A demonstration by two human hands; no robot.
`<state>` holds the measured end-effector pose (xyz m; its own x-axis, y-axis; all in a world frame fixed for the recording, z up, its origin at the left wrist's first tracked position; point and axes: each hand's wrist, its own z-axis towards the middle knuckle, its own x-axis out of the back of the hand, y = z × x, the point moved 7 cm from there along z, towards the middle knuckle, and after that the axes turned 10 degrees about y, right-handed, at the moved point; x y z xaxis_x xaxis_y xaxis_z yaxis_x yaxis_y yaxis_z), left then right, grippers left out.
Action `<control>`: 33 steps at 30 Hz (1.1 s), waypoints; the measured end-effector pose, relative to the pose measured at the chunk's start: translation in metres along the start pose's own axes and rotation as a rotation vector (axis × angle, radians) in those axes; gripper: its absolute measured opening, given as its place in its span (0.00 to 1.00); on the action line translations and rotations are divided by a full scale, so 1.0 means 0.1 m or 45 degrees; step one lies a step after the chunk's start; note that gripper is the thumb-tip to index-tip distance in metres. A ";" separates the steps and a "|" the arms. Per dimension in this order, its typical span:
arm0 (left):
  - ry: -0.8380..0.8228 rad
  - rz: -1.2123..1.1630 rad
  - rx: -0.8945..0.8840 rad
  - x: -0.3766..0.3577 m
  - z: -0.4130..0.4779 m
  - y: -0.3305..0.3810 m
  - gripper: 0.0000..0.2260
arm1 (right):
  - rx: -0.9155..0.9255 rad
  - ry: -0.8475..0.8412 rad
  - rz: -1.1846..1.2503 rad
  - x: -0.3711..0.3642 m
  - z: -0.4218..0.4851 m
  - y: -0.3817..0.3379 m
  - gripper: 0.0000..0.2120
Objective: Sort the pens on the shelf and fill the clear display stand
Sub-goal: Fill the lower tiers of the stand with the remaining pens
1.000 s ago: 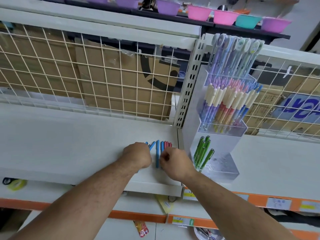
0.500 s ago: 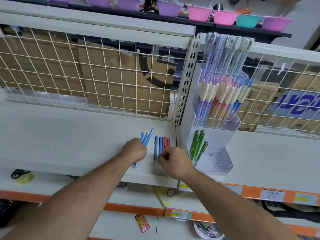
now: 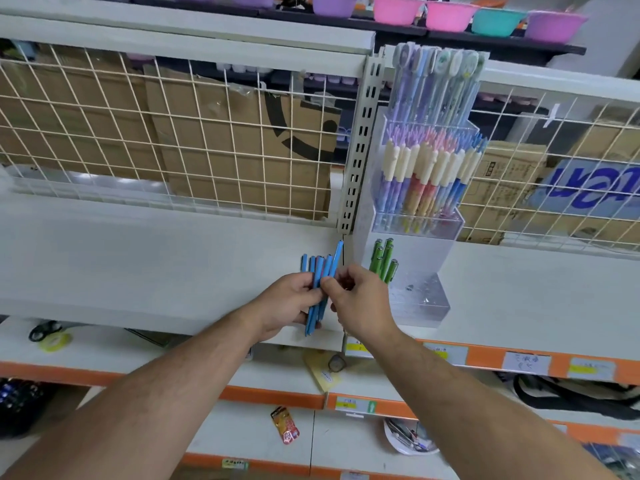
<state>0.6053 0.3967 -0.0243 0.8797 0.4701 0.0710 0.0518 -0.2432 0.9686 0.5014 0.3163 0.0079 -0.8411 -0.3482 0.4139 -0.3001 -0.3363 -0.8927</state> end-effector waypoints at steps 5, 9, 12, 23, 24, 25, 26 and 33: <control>0.069 -0.167 0.032 -0.16 0.00 -0.03 0.11 | 0.016 0.009 0.000 0.23 -0.09 0.05 0.09; 0.248 -0.169 0.000 -0.28 0.08 -0.02 0.09 | 0.041 0.017 -0.029 0.46 -0.13 0.08 0.10; 0.346 -0.224 -0.032 -0.38 0.14 0.01 0.08 | 0.020 0.038 -0.061 0.63 -0.11 0.18 0.12; 0.535 -0.264 -0.049 -0.56 0.30 -0.13 0.08 | -0.057 0.072 -0.044 1.21 0.05 0.51 0.06; 0.534 -0.272 -0.045 -0.55 0.31 -0.13 0.08 | -0.059 0.079 -0.040 1.24 0.10 0.52 0.05; 0.535 -0.277 -0.038 -0.55 0.31 -0.14 0.07 | -0.067 0.089 -0.025 1.27 0.14 0.51 0.05; 0.538 -0.279 -0.032 -0.54 0.30 -0.14 0.07 | -0.079 0.098 0.003 1.29 0.19 0.50 0.05; 0.565 -0.208 -0.045 -0.55 0.29 -0.13 0.07 | -0.074 0.041 0.094 1.17 0.53 0.36 0.04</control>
<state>0.5699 0.3498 -0.0476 0.5738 0.8190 0.0048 0.1499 -0.1107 0.9825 0.4160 0.2169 0.0334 -0.8758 -0.3415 0.3411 -0.2611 -0.2592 -0.9298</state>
